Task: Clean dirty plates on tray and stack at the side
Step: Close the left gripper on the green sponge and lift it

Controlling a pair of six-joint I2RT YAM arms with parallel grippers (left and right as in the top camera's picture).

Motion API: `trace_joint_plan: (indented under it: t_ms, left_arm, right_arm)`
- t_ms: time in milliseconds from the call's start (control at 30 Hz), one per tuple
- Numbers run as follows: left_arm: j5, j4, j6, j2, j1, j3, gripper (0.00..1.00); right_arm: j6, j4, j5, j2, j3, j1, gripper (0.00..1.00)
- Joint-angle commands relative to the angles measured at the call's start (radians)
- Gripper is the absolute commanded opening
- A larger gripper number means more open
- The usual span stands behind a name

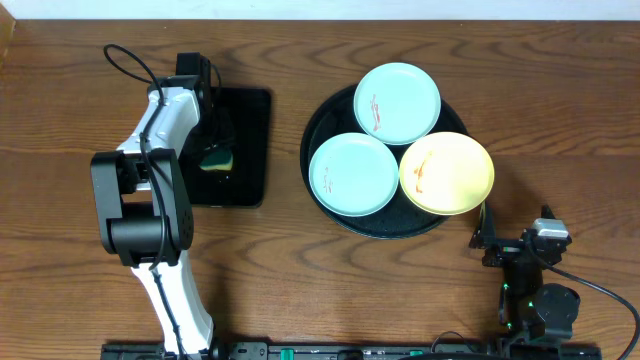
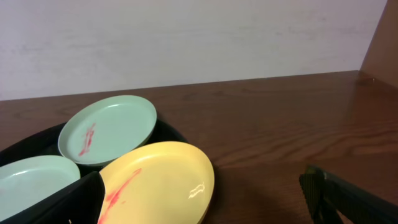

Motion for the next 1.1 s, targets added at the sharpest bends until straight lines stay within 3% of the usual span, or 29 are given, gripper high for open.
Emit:
trace_joint_plan:
  t_ms: [0, 67, 133, 733, 1067]
  left_arm:
    - [-0.013, 0.0, 0.006, -0.016, 0.002, -0.007, 0.24]
    - [-0.012, -0.004, 0.006, -0.034, 0.002, -0.007, 0.12]
    - [-0.012, -0.009, 0.006, -0.057, 0.002, -0.007, 0.08]
    - [0.05, -0.046, 0.006, -0.429, 0.002, -0.007, 0.08]
    - [0.049, -0.002, 0.006, -0.341, 0.001, -0.042, 0.07]
  right_arm:
    - [-0.009, -0.005, 0.002, -0.006, -0.001, -0.013, 0.99]
    - [-0.009, -0.004, 0.002, -0.006, -0.001, -0.013, 0.99]
    - [-0.009, -0.005, 0.002, -0.006, -0.001, -0.013, 0.99]
    - [-0.009, -0.004, 0.002, -0.006, -0.001, -0.013, 0.99]
    - [-0.009, -0.005, 0.002, -0.006, -0.001, -0.013, 0.99]
